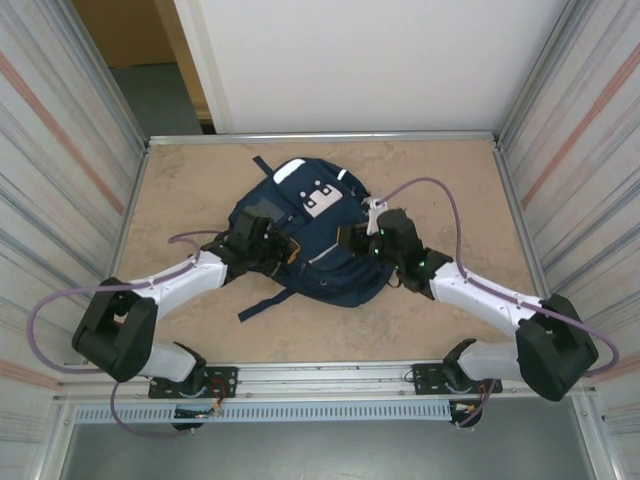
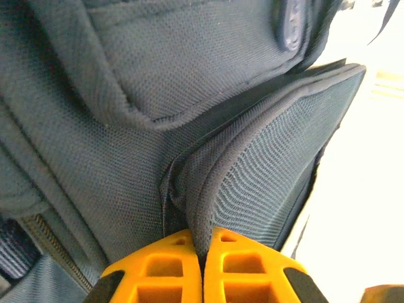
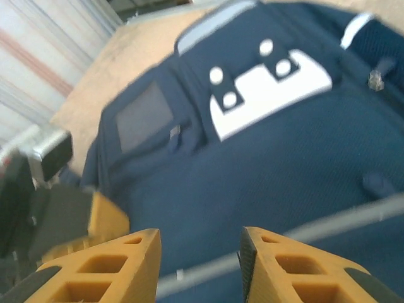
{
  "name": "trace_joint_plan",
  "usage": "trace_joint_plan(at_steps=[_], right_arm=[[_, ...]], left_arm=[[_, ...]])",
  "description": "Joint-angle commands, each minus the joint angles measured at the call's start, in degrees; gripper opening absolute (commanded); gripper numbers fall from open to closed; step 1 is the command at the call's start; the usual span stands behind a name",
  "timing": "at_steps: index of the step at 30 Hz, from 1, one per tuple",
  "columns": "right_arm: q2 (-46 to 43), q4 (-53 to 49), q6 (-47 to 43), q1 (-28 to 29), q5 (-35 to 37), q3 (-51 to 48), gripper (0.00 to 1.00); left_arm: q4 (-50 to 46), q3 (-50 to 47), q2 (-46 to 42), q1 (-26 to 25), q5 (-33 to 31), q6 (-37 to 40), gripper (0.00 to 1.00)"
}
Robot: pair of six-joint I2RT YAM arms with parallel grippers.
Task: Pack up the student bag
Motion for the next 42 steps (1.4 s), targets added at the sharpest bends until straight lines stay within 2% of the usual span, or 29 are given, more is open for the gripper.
trace_joint_plan(at_steps=[1, 4, 8, 11, 18, 24, 28, 32, 35, 38, 42], right_arm=[[0.72, -9.51, 10.73, -0.61, 11.23, -4.45, 0.35], [1.73, -8.32, 14.04, -1.13, 13.21, -6.28, 0.33], [7.65, -3.18, 14.57, -4.19, 7.32, -4.7, 0.32], [13.3, 0.5, 12.18, -4.32, 5.03, -1.4, 0.3], [25.95, 7.79, 5.49, -6.06, 0.84, 9.79, 0.24], [34.73, 10.59, -0.36, -8.63, -3.97, 19.0, 0.24], [32.48, 9.76, -0.45, -10.55, -4.82, 18.46, 0.29], [23.48, 3.61, -0.61, -10.3, -2.42, 12.88, 0.33], [14.98, -1.28, 0.15, -7.15, 1.84, 7.34, 0.35], [8.14, -6.31, 3.89, 1.78, 15.35, 2.15, 0.36], [7.98, 0.94, 5.63, 13.68, 14.21, -1.06, 0.37]], left_arm=[[-1.3, -0.48, -3.84, 0.94, -6.13, -0.74, 0.0], [-2.54, -0.44, -4.58, 0.84, -7.91, 2.08, 0.0], [-2.94, -3.42, -5.91, -0.77, -12.54, 0.86, 0.0], [-0.67, -5.38, -5.76, -1.82, -11.85, -0.75, 0.0], [-1.99, -5.32, -3.97, -6.0, -10.14, -2.02, 0.0], [-3.01, -5.62, -4.07, -6.38, -11.31, -5.58, 0.0], [-4.72, -3.38, -3.73, -6.37, -13.84, -7.72, 0.0], [-8.3, -1.62, -3.27, -6.39, -15.28, -14.08, 0.0], [-8.07, -1.17, -3.12, -6.37, -14.9, -14.99, 0.0], [-8.1, -0.93, -2.87, -6.39, -13.34, -16.5, 0.0], [-8.8, -0.34, -2.66, -6.37, -9.98, -18.97, 0.0]])
